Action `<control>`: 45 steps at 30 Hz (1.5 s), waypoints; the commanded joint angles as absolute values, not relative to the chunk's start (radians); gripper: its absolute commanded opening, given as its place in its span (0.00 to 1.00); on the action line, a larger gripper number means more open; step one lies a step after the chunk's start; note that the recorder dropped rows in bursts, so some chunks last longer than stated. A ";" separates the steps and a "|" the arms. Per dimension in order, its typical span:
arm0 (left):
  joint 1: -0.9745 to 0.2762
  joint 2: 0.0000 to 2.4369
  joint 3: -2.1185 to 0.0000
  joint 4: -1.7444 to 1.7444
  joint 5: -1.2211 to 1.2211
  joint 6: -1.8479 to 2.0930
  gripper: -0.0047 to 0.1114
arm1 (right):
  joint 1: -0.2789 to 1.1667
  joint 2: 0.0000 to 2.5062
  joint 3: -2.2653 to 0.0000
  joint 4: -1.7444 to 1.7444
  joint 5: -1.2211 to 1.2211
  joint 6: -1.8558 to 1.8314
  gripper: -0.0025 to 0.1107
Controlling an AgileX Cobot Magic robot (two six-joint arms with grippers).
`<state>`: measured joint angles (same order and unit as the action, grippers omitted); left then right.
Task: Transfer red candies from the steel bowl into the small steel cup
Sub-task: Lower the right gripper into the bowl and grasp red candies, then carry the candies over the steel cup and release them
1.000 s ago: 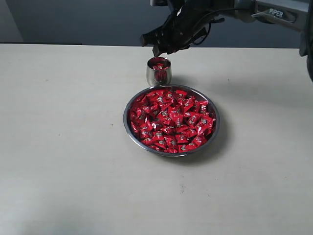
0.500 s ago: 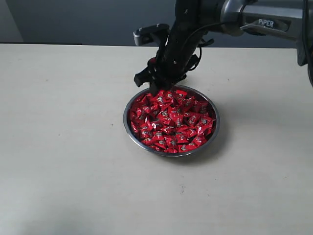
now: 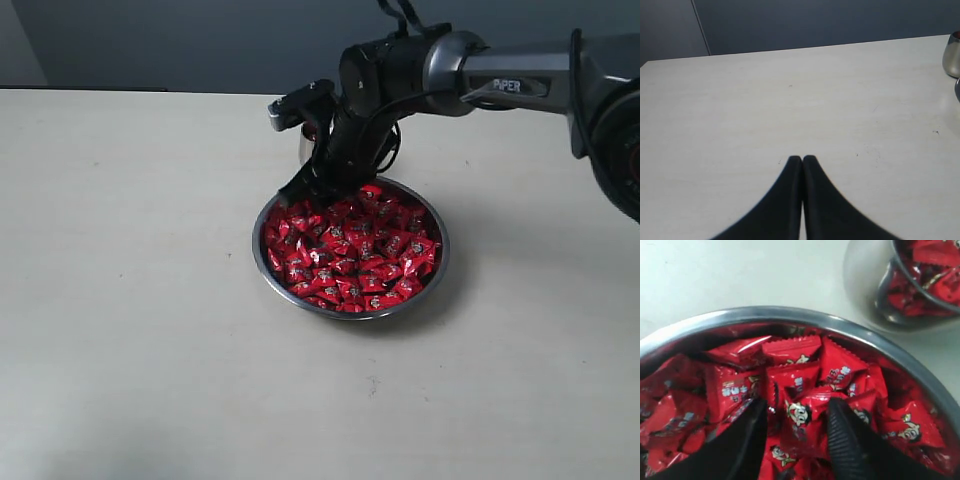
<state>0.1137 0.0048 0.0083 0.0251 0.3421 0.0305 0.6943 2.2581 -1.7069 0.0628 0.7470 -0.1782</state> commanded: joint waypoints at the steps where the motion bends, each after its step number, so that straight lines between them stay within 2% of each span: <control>1: 0.108 0.000 0.000 0.027 0.337 0.029 0.04 | 0.694 2.285 -1.699 0.046 0.717 -0.172 0.37; 5: 0.108 0.000 0.000 0.027 0.337 0.029 0.04 | 0.694 2.288 -1.699 -0.041 0.717 -0.098 0.35; 7: 0.108 0.000 0.000 0.027 0.337 0.029 0.04 | 0.694 2.288 -1.699 -0.086 0.727 -0.067 0.25; 10: 0.108 0.000 0.000 0.027 0.337 0.029 0.04 | 0.694 2.275 -1.699 -0.078 0.744 -0.068 0.03; 20: 0.108 0.000 0.000 0.027 0.337 0.029 0.04 | 0.718 2.143 -1.699 0.009 0.750 -0.077 0.07; 27: 0.108 0.000 0.000 0.027 0.337 0.029 0.04 | 0.710 2.105 -1.741 0.009 0.638 -0.077 0.07; 37: 0.108 0.000 0.000 0.027 0.337 0.029 0.04 | 0.629 2.246 -1.913 0.034 0.587 -0.077 0.07; 45: 0.108 0.000 0.000 0.027 0.337 0.029 0.04 | 0.617 2.359 -1.981 0.036 0.562 -0.077 0.07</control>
